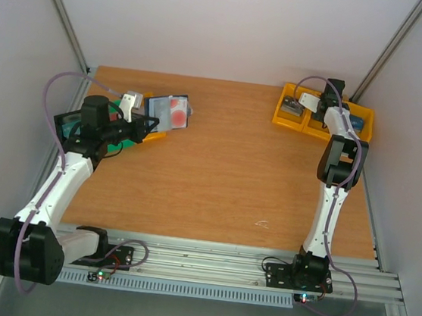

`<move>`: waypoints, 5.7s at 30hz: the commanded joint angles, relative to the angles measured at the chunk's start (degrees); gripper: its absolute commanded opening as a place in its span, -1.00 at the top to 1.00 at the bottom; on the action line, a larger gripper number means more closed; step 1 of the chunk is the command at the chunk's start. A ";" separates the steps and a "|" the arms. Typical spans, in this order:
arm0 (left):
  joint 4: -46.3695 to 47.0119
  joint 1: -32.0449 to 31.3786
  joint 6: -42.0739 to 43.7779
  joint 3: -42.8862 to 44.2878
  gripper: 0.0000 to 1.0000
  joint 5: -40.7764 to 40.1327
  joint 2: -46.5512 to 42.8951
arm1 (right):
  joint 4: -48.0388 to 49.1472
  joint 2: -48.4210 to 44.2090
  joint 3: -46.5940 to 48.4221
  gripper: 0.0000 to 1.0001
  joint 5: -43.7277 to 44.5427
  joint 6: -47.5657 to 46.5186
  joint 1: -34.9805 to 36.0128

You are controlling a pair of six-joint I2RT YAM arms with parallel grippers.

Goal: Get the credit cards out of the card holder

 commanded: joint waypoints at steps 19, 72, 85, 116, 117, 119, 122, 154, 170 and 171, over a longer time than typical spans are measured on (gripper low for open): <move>3.60 0.23 0.28 -1.68 0.99 4.35 -8.92 | 19.55 -13.25 -6.95 -0.97 10.56 11.18 -0.20; 18.24 -0.76 -21.72 -12.96 1.00 21.03 -31.92 | -14.10 -47.36 -16.44 0.45 -17.08 86.51 67.71; 18.84 -0.80 -20.53 -13.22 0.81 21.88 -31.24 | -18.68 -48.73 -17.17 0.97 -29.32 83.10 64.27; 22.25 -0.72 -22.53 -12.33 0.14 26.62 -30.95 | -31.91 -54.74 -17.92 0.97 -51.30 70.21 59.38; 22.10 -0.75 -22.68 -12.49 0.17 26.84 -30.85 | -31.99 -54.66 -17.77 0.98 -51.30 70.13 59.33; 21.43 -0.73 -22.52 -12.69 0.35 26.97 -30.78 | -32.04 -54.70 -17.50 0.98 -51.45 70.02 59.38; 19.68 -0.77 -21.22 -12.71 0.74 26.91 -30.85 | -32.00 -54.64 -17.15 0.98 -52.09 69.83 59.38; -2.36 -3.73 0.11 -3.44 0.99 12.62 -31.73 | -7.56 -58.50 -31.47 -0.93 -37.81 95.36 53.39; 16.47 -2.82 -15.86 -5.49 0.99 29.03 -31.50 | -8.59 -63.81 -35.86 -0.97 -46.92 87.88 52.43; 16.45 -2.82 -15.62 -5.57 0.99 29.80 -31.48 | -8.57 -64.14 -36.00 -0.97 -47.57 87.60 52.43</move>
